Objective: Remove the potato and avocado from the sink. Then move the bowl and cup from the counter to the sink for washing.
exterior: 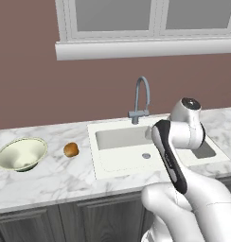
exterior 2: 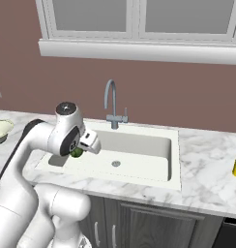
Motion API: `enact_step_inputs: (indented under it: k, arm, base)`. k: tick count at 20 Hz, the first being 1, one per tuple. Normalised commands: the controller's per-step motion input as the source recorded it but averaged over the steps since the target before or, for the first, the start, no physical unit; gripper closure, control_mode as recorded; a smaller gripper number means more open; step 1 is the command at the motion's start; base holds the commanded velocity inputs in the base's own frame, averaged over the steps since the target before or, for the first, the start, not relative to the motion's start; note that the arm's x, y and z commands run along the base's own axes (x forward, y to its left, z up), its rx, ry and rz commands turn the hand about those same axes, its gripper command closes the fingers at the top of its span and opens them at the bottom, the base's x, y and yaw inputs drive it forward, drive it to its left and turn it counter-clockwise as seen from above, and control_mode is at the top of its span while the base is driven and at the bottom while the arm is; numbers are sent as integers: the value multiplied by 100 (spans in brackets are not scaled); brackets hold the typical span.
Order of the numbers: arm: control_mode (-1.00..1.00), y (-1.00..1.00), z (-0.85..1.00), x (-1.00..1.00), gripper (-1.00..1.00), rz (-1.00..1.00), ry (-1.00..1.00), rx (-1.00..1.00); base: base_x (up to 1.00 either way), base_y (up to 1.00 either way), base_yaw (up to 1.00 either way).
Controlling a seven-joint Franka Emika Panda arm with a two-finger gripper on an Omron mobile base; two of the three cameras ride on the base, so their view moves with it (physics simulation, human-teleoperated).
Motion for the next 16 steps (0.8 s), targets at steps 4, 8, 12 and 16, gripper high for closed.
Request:
enact_step_inputs:
  k: [4, 8, 12, 16]
  arm:
    - [-100, 49, 4, 0, 100, 0, 0, 0]
    - [-100, 49, 4, 0, 100, 0, 0, 0]
    - [-100, 41, 5, 0, 100, 0, 0, 1]
    - [-100, 53, 0, 0, 100, 0, 0, 0]
  base:
    - [0, 0, 0]
    - [0, 0, 0]
    - [0, 0, 0]
    - [0, 0, 0]
